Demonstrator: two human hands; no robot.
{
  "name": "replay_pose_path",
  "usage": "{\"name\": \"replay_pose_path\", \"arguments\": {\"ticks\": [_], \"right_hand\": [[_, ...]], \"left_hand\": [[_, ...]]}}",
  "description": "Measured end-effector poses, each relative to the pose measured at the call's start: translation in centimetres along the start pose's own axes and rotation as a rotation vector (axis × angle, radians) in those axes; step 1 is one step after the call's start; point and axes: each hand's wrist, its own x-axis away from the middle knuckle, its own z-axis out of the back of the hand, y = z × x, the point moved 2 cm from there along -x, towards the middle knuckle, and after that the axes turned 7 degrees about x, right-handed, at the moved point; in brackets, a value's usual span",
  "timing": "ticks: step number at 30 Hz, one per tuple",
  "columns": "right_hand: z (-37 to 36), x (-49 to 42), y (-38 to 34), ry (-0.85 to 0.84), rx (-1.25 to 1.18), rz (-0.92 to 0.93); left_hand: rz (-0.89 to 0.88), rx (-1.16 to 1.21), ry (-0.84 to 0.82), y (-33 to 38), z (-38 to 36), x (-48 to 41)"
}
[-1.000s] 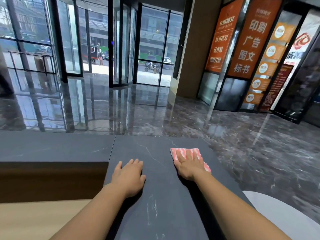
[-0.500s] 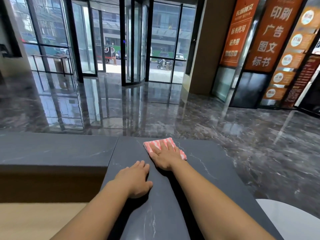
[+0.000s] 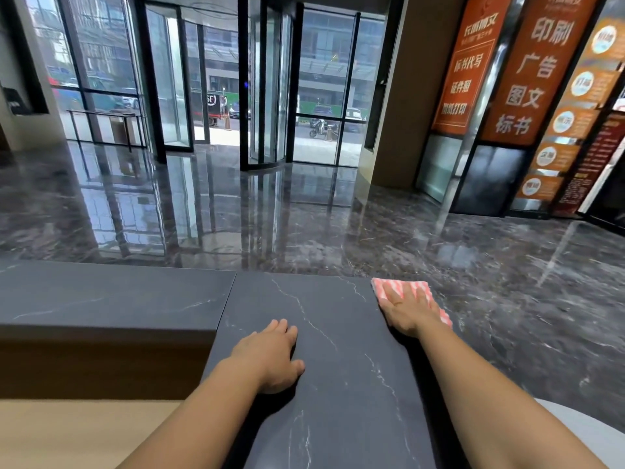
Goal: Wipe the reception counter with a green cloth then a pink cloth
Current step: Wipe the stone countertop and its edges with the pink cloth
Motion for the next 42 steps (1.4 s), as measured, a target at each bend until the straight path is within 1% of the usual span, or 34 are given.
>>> {"name": "replay_pose_path", "arguments": {"ticks": [3,6,9,16,18,20,23,27,30,34,38,42], "right_hand": [[-0.5,1.8,0.7,-0.007,-0.003,-0.015],[-1.3,4.2,-0.7,-0.019,-0.005,-0.008],[-2.4,6.8,-3.9,-0.01,0.02,0.068],[-3.8,10.9,-14.3,-0.008,0.008,0.326],[-3.9,11.2,-16.0,-0.018,-0.004,0.38],[-3.7,11.2,-16.2,-0.016,-0.002,0.402],[-3.2,10.2,-14.0,0.001,0.01,0.36],[-1.9,9.0,-8.3,0.026,-0.008,0.18],[-0.8,8.7,-3.4,0.012,-0.016,0.048],[-1.3,8.3,0.7,-0.001,-0.011,-0.035],[-2.5,9.8,-0.2,-0.007,0.002,-0.039],[-3.5,12.8,-4.0,0.006,-0.011,0.035]], "left_hand": [[-0.012,-0.01,0.013,-0.1,-0.2,-0.1],[-0.025,-0.022,0.034,-0.3,-0.4,-0.1],[-0.048,-0.035,0.051,-0.5,-0.4,0.2],[-0.003,-0.108,0.047,-1.8,0.2,2.7],[0.005,-0.102,0.047,-2.2,0.2,3.5],[0.022,-0.118,0.045,-2.4,0.1,4.0],[0.051,-0.136,0.033,-2.4,0.0,4.1],[0.071,-0.141,-0.017,-1.7,0.6,4.2],[0.083,-0.168,-0.054,-1.2,0.9,4.0],[0.089,-0.167,-0.06,-1.4,1.0,3.4],[0.083,-0.156,-0.044,-1.6,0.9,3.4],[0.067,-0.153,-0.017,-1.6,0.8,3.8]]}}
